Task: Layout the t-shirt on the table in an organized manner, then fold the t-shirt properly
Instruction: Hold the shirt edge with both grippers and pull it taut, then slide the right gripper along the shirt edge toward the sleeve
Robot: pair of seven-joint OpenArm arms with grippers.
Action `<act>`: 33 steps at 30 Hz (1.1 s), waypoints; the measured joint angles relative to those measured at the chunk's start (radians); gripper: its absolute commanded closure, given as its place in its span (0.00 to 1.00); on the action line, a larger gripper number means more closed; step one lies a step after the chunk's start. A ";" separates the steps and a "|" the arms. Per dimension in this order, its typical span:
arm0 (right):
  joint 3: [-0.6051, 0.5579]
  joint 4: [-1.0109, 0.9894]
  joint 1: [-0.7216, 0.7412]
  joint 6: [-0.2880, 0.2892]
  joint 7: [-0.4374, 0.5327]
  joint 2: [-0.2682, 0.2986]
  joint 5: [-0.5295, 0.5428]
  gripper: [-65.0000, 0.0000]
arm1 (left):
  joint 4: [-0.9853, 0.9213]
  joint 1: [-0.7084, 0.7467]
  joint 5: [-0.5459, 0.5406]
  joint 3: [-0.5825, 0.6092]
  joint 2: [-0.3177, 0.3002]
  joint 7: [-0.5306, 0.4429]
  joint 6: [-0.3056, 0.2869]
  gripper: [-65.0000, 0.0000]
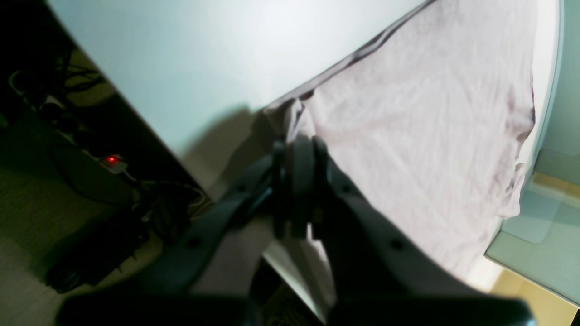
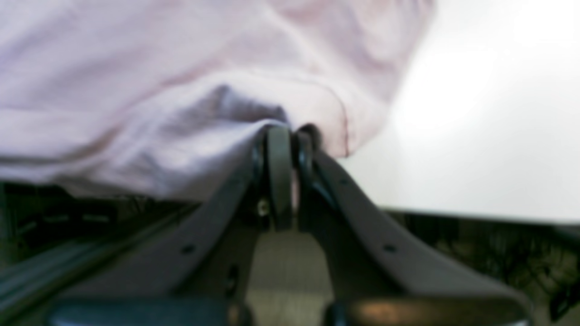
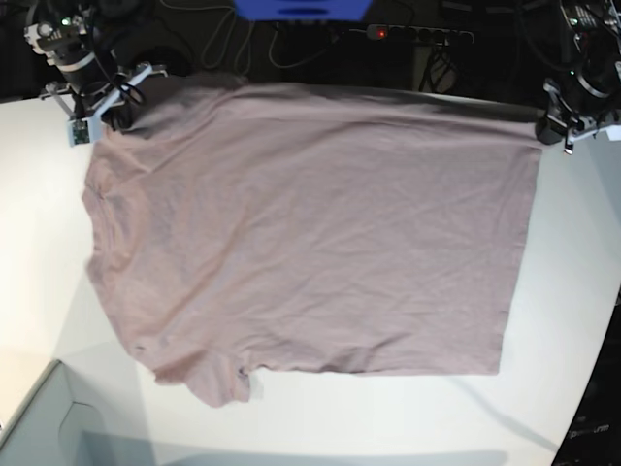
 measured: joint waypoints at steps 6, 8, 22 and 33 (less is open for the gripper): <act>0.003 -0.013 0.099 0.000 -0.008 0.001 -0.005 1.00 | 0.000 -0.093 -0.001 -0.003 -0.006 0.001 0.000 1.00; 0.003 -0.013 0.131 0.000 -0.010 0.008 -0.003 1.00 | 0.001 -0.119 0.000 -0.004 -0.007 0.000 0.000 1.00; -0.005 -0.174 0.338 0.000 -0.013 0.090 -0.003 1.00 | -0.014 -0.304 0.010 0.001 -0.003 0.000 0.001 1.00; -0.004 -0.357 0.490 0.000 -0.016 0.142 -0.004 1.00 | -0.146 -0.394 0.015 0.001 -0.001 -0.003 0.004 1.00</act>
